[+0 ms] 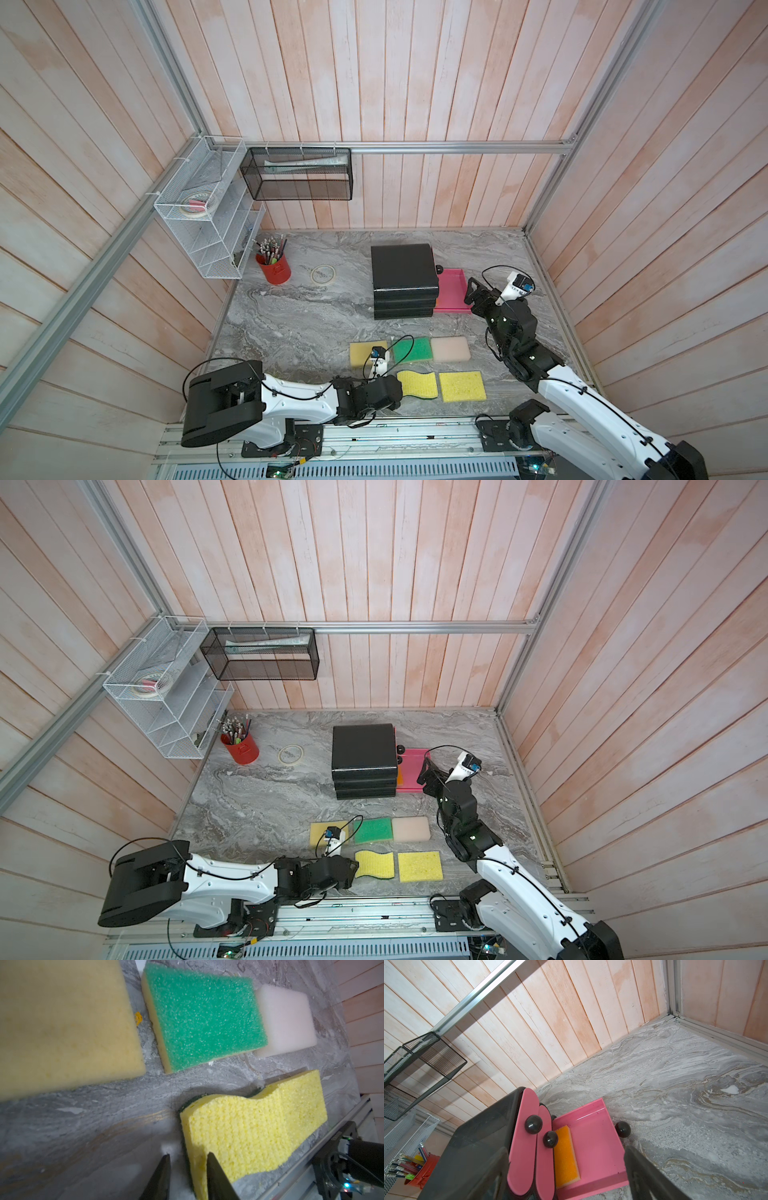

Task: Take the sponge out of the drawer
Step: Place the sponge at the center of the board.

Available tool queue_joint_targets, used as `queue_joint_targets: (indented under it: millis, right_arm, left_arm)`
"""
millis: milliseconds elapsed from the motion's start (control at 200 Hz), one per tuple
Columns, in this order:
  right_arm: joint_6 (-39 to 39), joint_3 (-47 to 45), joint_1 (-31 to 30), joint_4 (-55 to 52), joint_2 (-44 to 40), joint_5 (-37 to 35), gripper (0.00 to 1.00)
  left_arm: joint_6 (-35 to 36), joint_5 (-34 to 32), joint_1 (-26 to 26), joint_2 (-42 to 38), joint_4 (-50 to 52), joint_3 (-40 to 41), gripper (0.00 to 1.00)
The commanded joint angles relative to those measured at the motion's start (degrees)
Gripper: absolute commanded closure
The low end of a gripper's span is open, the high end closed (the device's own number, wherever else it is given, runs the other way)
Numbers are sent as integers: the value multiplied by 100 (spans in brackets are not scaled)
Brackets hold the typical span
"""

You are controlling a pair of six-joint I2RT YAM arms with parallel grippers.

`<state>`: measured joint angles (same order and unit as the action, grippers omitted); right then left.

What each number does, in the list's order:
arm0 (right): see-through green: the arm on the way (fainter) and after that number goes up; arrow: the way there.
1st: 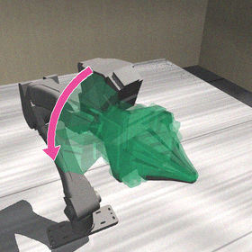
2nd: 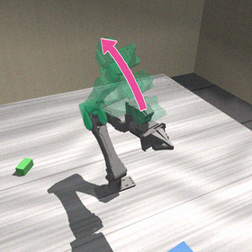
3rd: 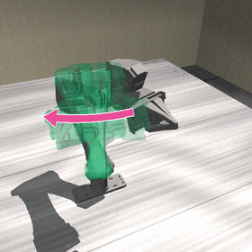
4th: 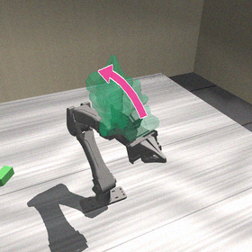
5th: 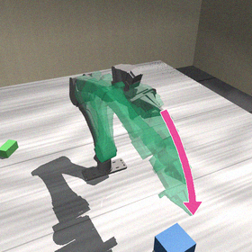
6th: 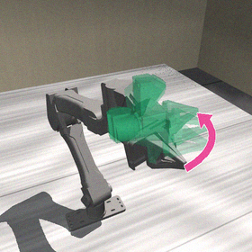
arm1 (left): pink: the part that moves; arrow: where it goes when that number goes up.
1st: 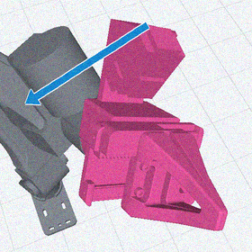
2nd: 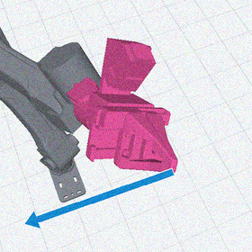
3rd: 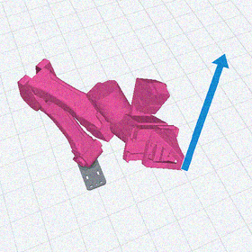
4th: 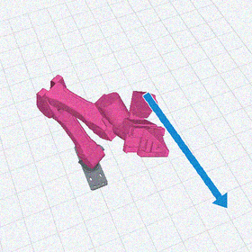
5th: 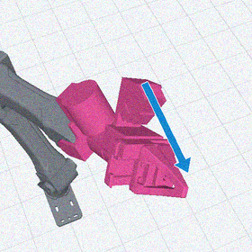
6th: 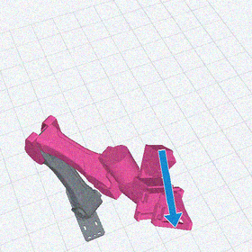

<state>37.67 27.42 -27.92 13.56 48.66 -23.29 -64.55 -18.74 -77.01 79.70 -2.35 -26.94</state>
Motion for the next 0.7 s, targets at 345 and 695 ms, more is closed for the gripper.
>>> queue_joint_targets:
  millis: [345,695]
  right_arm:
    - [-601,571,543,-84,1887,980,11]
    - [-1300,1547,855,-46,3742,2761,25]
  left_arm:
    - [614,-665,-149,-1210,123,136,32]
    - [1615,-1387,-148,-3549,811,368,13]
